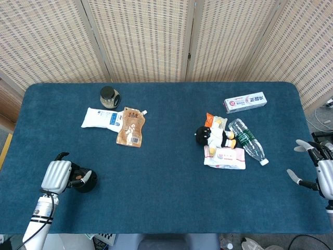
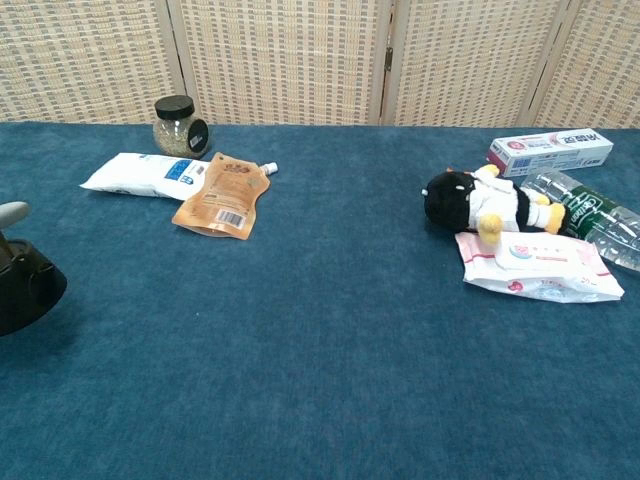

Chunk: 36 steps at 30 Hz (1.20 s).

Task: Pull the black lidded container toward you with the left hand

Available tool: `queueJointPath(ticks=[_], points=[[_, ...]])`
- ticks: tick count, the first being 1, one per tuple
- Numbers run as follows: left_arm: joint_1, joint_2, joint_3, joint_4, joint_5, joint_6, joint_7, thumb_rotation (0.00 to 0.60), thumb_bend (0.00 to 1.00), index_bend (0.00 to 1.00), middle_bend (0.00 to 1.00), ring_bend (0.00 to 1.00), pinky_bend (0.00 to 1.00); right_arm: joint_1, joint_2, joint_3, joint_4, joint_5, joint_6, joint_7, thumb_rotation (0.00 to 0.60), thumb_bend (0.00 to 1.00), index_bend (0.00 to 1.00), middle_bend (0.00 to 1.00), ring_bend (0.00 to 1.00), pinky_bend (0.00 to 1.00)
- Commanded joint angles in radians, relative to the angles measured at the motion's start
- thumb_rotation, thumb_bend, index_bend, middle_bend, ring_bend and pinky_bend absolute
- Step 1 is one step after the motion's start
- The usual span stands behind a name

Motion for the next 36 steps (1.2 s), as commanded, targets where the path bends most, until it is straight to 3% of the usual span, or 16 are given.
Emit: queueJointPath(ticks=[1, 6, 12, 22, 26, 35, 36], points=[[0.000, 0.000, 0.000, 0.004, 0.005, 0.002, 0.000, 0.274, 0.29, 1.00, 1.00, 0.93, 0.18, -0.001, 0.000, 0.001, 0.000, 0.000, 0.001, 0.000, 0.600, 0.25, 0.19, 0.33, 0.16, 0.15], [0.001, -0.003, 0.002, 0.018, 0.024, 0.009, -0.015, 0.356, 0.33, 1.00, 1.00, 0.92, 0.20, -0.001, 0.001, 0.000, -0.001, -0.001, -0.001, -0.001, 0.600, 0.25, 0.19, 0.33, 0.16, 0.15], [0.003, -0.001, 0.002, 0.026, 0.035, 0.013, -0.029, 0.361, 0.33, 1.00, 1.00, 0.92, 0.32, -0.001, 0.001, 0.000, -0.002, -0.002, -0.001, -0.001, 0.600, 0.25, 0.19, 0.33, 0.16, 0.15], [0.006, 0.005, 0.002, 0.034, 0.040, 0.016, -0.037, 0.361, 0.33, 1.00, 1.00, 0.92, 0.41, 0.000, 0.002, 0.002, -0.004, -0.003, -0.003, 0.003, 0.600, 0.25, 0.19, 0.33, 0.16, 0.15], [0.007, 0.007, 0.003, 0.036, 0.041, 0.014, -0.041, 0.396, 0.33, 1.00, 1.00, 0.92, 0.47, 0.000, 0.001, 0.002, -0.003, -0.003, -0.004, 0.002, 0.600, 0.25, 0.19, 0.33, 0.16, 0.15], [0.008, 0.007, 0.002, 0.038, 0.051, 0.018, -0.048, 0.395, 0.37, 1.00, 1.00, 0.92, 0.49, 0.002, -0.001, 0.003, -0.001, 0.000, -0.008, 0.003, 0.600, 0.25, 0.19, 0.33, 0.16, 0.15], [0.007, 0.008, 0.003, 0.040, 0.053, 0.017, -0.046, 0.427, 0.37, 1.00, 1.00, 0.92, 0.49, 0.001, -0.002, 0.003, 0.000, 0.000, -0.008, 0.003, 0.600, 0.25, 0.19, 0.33, 0.16, 0.15]])
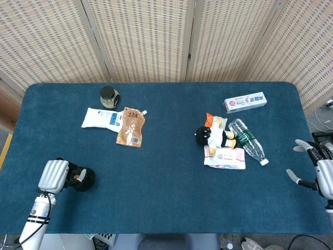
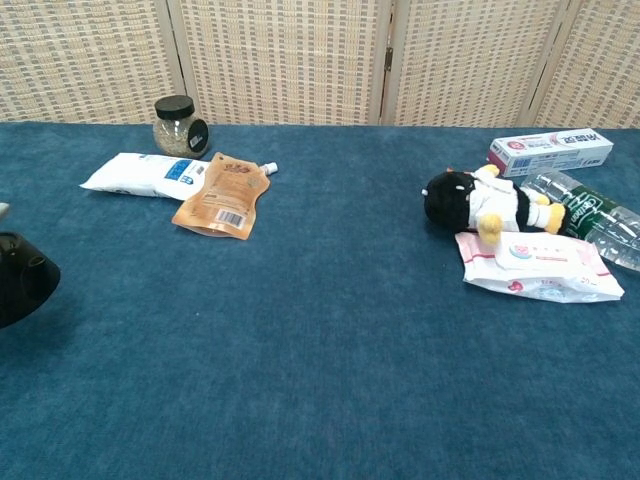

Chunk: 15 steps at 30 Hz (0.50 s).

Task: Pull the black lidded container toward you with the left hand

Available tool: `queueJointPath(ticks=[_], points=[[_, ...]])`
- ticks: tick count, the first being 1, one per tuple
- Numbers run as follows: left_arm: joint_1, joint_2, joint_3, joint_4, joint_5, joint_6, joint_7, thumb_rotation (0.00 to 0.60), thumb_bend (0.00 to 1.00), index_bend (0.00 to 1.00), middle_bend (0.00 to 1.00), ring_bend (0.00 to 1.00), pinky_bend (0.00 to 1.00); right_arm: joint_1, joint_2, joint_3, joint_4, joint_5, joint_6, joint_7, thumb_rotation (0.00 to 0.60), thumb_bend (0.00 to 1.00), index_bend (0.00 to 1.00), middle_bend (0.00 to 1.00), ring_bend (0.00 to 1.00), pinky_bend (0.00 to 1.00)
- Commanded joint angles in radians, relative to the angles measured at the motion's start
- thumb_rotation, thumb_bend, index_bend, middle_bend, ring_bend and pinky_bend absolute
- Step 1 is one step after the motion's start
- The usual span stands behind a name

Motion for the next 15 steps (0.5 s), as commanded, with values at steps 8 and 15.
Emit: queueJointPath(ticks=[8, 15], points=[[-0.003, -0.004, 0.007, 0.010, 0.017, -0.002, 0.006, 0.590, 0.37, 1.00, 1.00, 0.92, 0.49, -0.002, -0.002, 0.000, 0.003, 0.004, -0.001, 0.002, 0.600, 0.25, 0.19, 0.33, 0.16, 0.15], [-0.002, -0.010, 0.007, 0.013, 0.022, 0.001, -0.007, 0.559, 0.37, 1.00, 1.00, 0.92, 0.49, -0.007, -0.004, -0.002, 0.004, 0.007, 0.002, 0.003, 0.600, 0.25, 0.19, 0.33, 0.16, 0.15]])
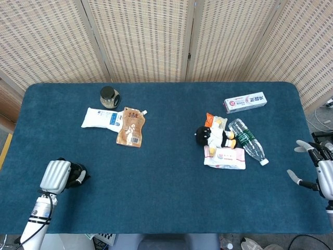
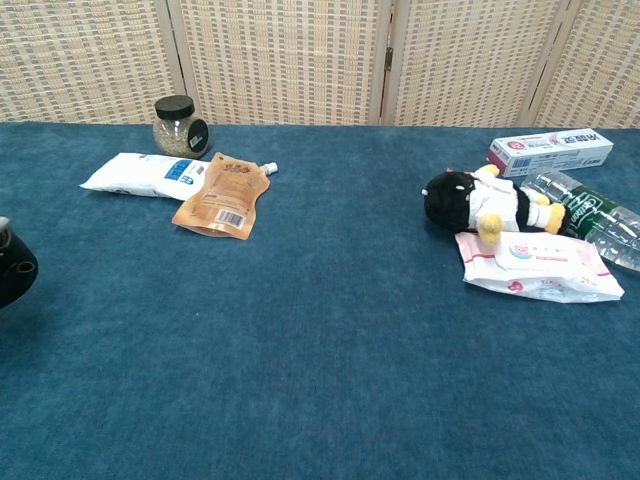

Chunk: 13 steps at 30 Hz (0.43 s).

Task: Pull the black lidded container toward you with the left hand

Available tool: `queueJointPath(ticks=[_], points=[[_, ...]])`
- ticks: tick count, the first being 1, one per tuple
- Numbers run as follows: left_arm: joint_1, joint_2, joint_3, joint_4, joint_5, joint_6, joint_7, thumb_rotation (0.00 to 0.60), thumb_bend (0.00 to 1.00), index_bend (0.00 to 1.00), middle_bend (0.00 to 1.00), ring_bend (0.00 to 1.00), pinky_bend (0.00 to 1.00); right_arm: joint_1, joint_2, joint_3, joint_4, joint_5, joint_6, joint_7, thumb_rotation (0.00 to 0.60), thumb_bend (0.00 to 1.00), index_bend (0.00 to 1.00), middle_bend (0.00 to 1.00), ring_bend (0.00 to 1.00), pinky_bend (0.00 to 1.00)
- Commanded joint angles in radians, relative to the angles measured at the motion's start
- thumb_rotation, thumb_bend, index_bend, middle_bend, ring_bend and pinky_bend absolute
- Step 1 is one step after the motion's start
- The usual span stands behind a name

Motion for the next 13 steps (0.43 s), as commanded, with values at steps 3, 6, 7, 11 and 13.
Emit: queueJointPath(ticks=[3, 6, 7, 11, 13], points=[[0.000, -0.005, 0.001, 0.005, 0.002, 0.001, 0.005, 0.555, 0.37, 1.00, 1.00, 0.92, 0.49, -0.002, -0.001, -0.001, 0.001, 0.001, 0.000, 0.001, 0.600, 0.25, 0.19, 0.33, 0.16, 0.15], [-0.001, -0.006, 0.002, 0.004, 0.003, -0.003, 0.002, 0.559, 0.37, 1.00, 1.00, 0.92, 0.49, -0.003, -0.001, -0.001, 0.002, 0.002, 0.001, 0.002, 0.600, 0.25, 0.19, 0.33, 0.16, 0.15], [-0.002, -0.007, 0.002, 0.004, 0.003, -0.004, 0.003, 0.556, 0.37, 1.00, 1.00, 0.92, 0.49, -0.004, -0.001, -0.001, 0.002, 0.002, 0.001, 0.003, 0.600, 0.25, 0.19, 0.33, 0.16, 0.15], [-0.003, -0.006, 0.000, 0.000, 0.001, -0.007, 0.005, 0.549, 0.37, 1.00, 1.00, 0.92, 0.49, -0.005, -0.001, -0.001, 0.004, 0.004, 0.001, 0.004, 0.600, 0.25, 0.19, 0.33, 0.16, 0.15], [-0.004, -0.006, 0.000, -0.001, 0.001, -0.008, 0.006, 0.545, 0.37, 1.00, 1.00, 0.92, 0.50, -0.006, -0.001, -0.001, 0.005, 0.004, 0.001, 0.004, 0.600, 0.25, 0.19, 0.33, 0.16, 0.15]])
